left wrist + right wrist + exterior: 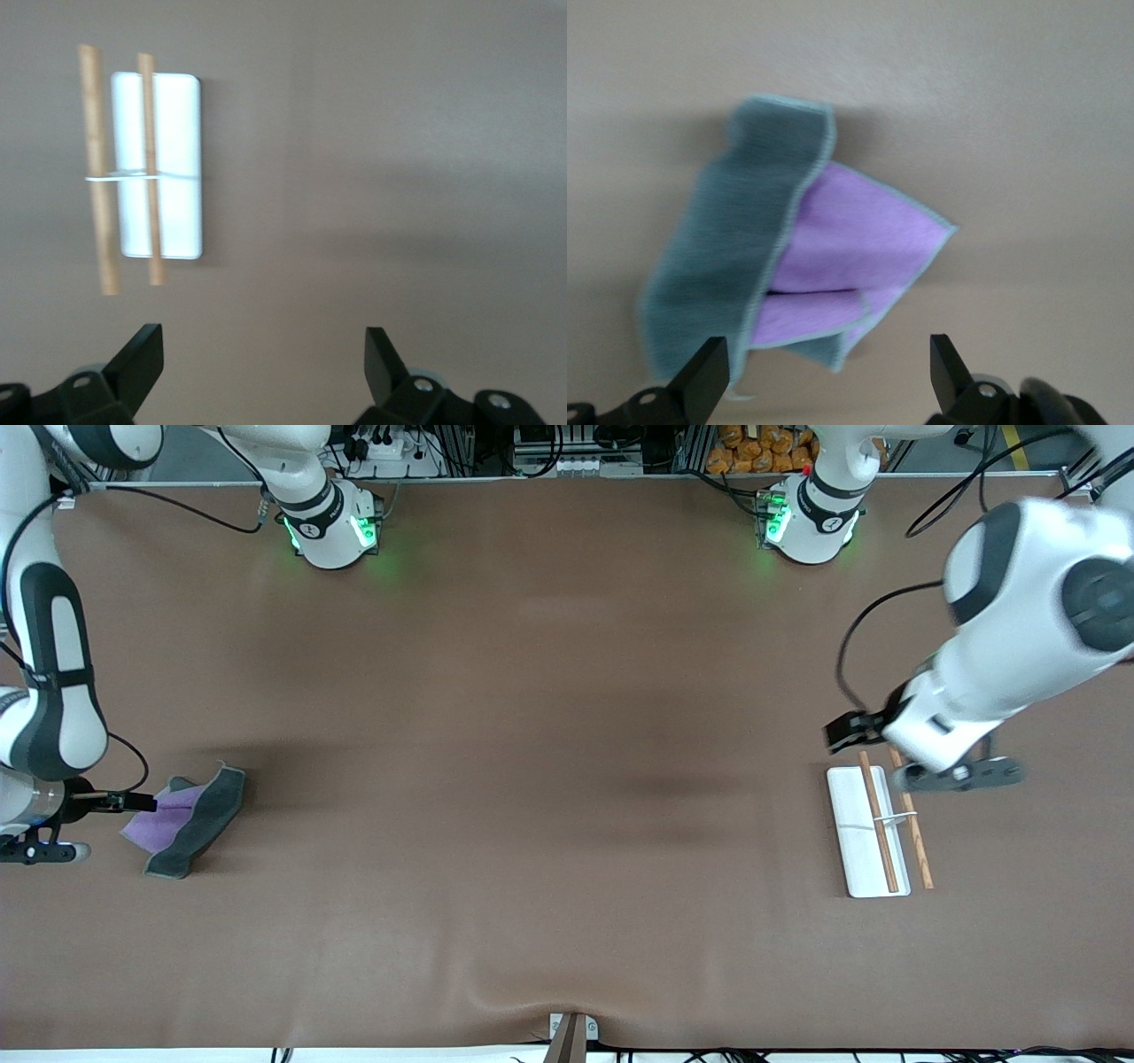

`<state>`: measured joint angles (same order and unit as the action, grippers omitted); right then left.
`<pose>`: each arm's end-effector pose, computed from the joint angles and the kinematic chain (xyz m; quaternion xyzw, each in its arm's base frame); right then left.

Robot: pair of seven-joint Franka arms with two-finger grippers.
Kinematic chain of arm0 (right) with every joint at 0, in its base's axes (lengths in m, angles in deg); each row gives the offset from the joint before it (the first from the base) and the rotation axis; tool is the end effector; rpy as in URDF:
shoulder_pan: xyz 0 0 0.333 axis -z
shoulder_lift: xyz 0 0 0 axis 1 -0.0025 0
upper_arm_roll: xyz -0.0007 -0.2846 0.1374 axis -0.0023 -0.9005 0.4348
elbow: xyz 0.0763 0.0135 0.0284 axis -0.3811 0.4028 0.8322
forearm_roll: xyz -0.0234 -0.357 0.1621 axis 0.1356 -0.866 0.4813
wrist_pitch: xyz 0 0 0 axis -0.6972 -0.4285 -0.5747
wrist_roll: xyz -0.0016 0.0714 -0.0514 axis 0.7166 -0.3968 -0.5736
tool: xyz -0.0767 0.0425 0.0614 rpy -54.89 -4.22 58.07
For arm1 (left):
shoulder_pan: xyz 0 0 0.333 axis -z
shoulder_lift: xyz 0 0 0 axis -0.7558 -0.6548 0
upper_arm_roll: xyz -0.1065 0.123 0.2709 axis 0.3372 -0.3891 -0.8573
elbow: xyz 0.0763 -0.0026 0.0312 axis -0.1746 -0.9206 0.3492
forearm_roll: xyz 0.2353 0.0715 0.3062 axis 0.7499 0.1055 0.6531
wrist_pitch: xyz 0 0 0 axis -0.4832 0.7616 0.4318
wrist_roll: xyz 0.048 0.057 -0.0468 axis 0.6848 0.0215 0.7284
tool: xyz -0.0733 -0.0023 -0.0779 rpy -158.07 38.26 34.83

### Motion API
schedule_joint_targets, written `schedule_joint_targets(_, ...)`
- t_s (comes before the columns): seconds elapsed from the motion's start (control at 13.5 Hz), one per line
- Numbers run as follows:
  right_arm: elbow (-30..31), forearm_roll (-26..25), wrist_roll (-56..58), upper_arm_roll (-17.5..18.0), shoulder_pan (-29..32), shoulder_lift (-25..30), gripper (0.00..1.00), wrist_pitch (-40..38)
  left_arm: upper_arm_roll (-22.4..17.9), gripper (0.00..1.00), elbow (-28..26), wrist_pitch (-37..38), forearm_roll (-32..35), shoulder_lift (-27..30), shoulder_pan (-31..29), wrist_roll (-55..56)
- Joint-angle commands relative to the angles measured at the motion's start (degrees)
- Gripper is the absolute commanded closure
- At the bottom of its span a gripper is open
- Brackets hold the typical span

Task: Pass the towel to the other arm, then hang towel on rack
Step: 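Lower the right gripper onto the grey-purple towel and grasp it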

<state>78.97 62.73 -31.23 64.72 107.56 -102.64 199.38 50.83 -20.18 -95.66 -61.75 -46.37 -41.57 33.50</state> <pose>0.6508 -0.2427 0.2543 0.9967 0.0159 -0.0749 0.0256 0.6180 -0.1630 0.4862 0.9991 0.0372 -0.0204 0.0090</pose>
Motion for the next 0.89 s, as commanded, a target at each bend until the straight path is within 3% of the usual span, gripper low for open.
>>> schedule_joint_targets(0.0,-1.15,-0.83,6.46,0.88,3.03,-3.33,0.00,3.12,-0.21,0.00,1.31,-1.29,-0.31,-2.10,1.62,3.17)
schedule_joint_targets(0.22,0.25,-0.05,8.50,1.06,3.65,-4.48,0.00,4.28,-0.30,0.00,1.39,-2.78,-0.31,-3.95,3.64,3.87)
schedule_joint_targets(0.59,2.28,10.40,8.41,1.76,5.06,-4.48,0.00,4.36,-0.30,0.00,1.31,-3.75,0.05,-5.09,4.17,5.45)
schedule_joint_targets(0.81,2.90,10.77,7.97,1.76,5.06,-4.74,0.01,5.07,-0.30,0.00,1.22,-3.75,0.05,-5.80,4.43,5.98)
